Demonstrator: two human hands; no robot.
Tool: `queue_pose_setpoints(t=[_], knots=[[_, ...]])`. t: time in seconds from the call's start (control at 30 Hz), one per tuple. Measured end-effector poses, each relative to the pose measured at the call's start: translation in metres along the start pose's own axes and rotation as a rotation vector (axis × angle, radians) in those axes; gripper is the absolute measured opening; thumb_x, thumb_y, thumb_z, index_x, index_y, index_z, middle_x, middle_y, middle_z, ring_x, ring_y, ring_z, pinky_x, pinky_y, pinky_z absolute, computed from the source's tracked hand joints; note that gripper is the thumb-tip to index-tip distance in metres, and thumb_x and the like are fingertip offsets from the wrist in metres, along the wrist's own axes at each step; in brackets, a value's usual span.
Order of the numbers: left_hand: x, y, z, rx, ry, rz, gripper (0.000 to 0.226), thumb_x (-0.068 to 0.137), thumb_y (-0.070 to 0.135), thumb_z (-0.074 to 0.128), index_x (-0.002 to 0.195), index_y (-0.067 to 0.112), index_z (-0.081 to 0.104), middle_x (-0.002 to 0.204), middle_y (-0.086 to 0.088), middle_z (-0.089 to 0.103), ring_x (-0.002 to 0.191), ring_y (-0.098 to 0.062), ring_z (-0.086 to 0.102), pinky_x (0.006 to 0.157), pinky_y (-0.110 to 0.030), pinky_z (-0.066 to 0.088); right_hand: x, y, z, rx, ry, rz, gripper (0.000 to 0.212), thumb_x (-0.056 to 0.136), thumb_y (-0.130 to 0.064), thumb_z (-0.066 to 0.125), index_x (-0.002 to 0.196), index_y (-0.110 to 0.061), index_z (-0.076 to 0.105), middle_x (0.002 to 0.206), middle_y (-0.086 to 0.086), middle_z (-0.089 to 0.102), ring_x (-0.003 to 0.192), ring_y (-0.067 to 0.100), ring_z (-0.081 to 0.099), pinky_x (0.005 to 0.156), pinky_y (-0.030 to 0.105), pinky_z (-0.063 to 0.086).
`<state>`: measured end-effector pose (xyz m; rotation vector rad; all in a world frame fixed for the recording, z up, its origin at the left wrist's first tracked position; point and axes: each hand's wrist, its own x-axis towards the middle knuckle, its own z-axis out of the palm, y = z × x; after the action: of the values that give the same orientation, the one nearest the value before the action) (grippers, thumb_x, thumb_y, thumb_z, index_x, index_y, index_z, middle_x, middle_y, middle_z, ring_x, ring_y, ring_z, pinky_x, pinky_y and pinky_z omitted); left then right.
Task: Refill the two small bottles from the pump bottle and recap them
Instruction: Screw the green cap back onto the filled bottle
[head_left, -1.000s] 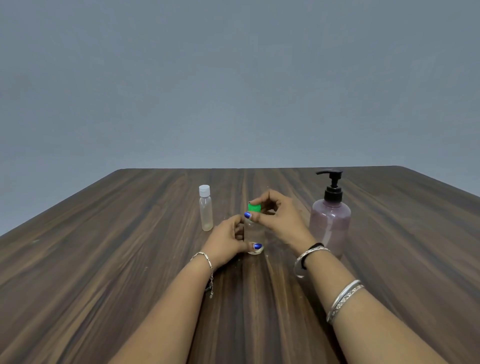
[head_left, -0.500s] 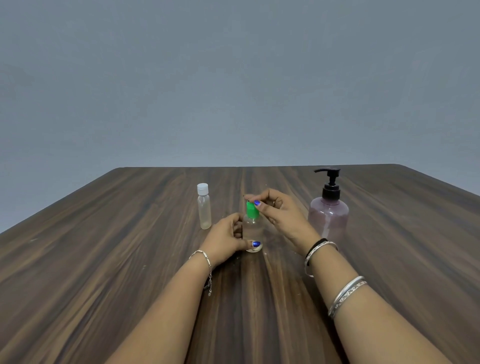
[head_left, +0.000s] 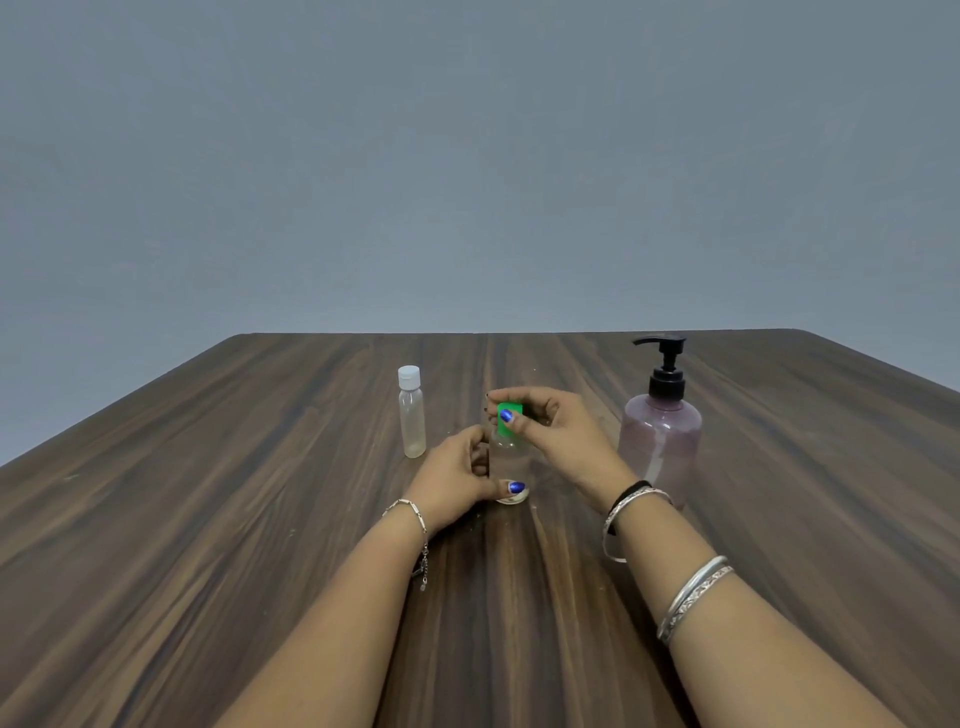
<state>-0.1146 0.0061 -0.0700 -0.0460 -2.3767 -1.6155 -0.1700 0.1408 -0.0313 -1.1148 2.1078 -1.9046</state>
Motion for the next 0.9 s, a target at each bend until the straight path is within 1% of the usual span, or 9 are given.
queue_pose_setpoints(t=[0.1,0.17,0.23,0.3,0.37,0.47,0.53,0.7,0.9], knots=[[-0.001,0.0,0.0,-0.001,-0.003,0.01,0.045,0.069,0.0,0.077,0.109,0.007,0.057,0.104,-0.005,0.071,0.096,-0.013,0.067,0.087,-0.024,0.052,0.0,-0.001,0.005,-0.085,0.117,-0.039,0.02,0.078,-0.004,0.072,0.094,-0.014,0.065,0.084,0.0,0.063,0.077,0.006,0.057,0.069,0.015,0.048],[-0.001,0.001,0.0,0.015,-0.005,0.006,0.043,0.07,0.002,0.077,0.107,0.009,0.057,0.102,-0.004,0.071,0.095,-0.012,0.067,0.086,-0.023,0.052,0.0,-0.001,0.003,-0.029,0.057,-0.001,0.022,0.082,-0.005,0.068,0.102,-0.013,0.061,0.094,0.003,0.062,0.086,0.009,0.058,0.076,0.016,0.049],[-0.001,0.001,0.0,0.017,-0.004,-0.006,0.033,0.069,0.002,0.077,0.093,0.012,0.056,0.095,-0.003,0.071,0.088,-0.009,0.068,0.08,-0.021,0.052,0.0,-0.001,0.001,0.167,-0.045,0.078,0.022,0.091,-0.003,0.054,0.111,-0.012,0.059,0.112,0.007,0.061,0.107,0.015,0.058,0.095,0.028,0.047],[-0.001,0.003,0.001,0.013,0.002,-0.006,0.033,0.069,-0.002,0.076,0.084,0.017,0.053,0.09,0.0,0.07,0.08,-0.003,0.067,0.072,-0.015,0.05,-0.001,-0.002,-0.002,0.341,-0.097,0.131,0.026,0.095,0.002,0.043,0.111,-0.011,0.06,0.115,0.01,0.062,0.113,0.02,0.057,0.102,0.033,0.044],[-0.002,0.003,0.001,0.016,0.003,0.002,0.035,0.069,-0.002,0.076,0.085,0.018,0.053,0.091,-0.001,0.07,0.081,-0.005,0.067,0.071,-0.014,0.05,-0.001,-0.002,-0.003,0.289,-0.086,0.094,0.026,0.095,0.002,0.043,0.106,-0.009,0.064,0.108,0.01,0.066,0.108,0.019,0.062,0.099,0.03,0.048],[-0.001,0.002,0.0,0.047,0.004,0.001,0.033,0.068,0.003,0.078,0.09,0.013,0.055,0.097,-0.006,0.071,0.09,-0.015,0.068,0.081,-0.024,0.053,-0.001,-0.002,-0.001,0.074,0.033,0.006,0.018,0.089,0.001,0.057,0.098,-0.01,0.068,0.101,0.007,0.07,0.095,0.011,0.065,0.087,0.02,0.053],[-0.001,0.002,-0.001,0.043,0.007,-0.003,0.035,0.069,0.003,0.078,0.095,0.006,0.055,0.101,-0.01,0.07,0.093,-0.017,0.068,0.084,-0.027,0.053,0.0,-0.001,-0.001,0.089,0.079,-0.005,0.016,0.086,0.001,0.06,0.097,-0.008,0.068,0.101,0.01,0.069,0.093,0.012,0.065,0.084,0.02,0.052],[-0.002,0.006,0.001,0.026,-0.02,-0.007,0.033,0.071,-0.002,0.074,0.09,0.016,0.054,0.092,0.001,0.068,0.078,0.005,0.065,0.069,-0.01,0.048,-0.002,0.001,-0.007,0.227,-0.172,0.093,0.029,0.095,0.0,0.046,0.109,-0.02,0.063,0.108,-0.001,0.068,0.112,0.012,0.061,0.098,0.027,0.048],[-0.003,0.005,0.002,0.073,0.003,0.009,0.038,0.072,0.0,0.074,0.104,0.01,0.056,0.094,0.008,0.066,0.076,0.013,0.062,0.068,-0.005,0.045,-0.002,0.001,-0.002,0.104,-0.052,0.022,0.026,0.091,0.002,0.053,0.098,-0.019,0.065,0.102,0.002,0.069,0.101,0.012,0.066,0.092,0.026,0.053]])
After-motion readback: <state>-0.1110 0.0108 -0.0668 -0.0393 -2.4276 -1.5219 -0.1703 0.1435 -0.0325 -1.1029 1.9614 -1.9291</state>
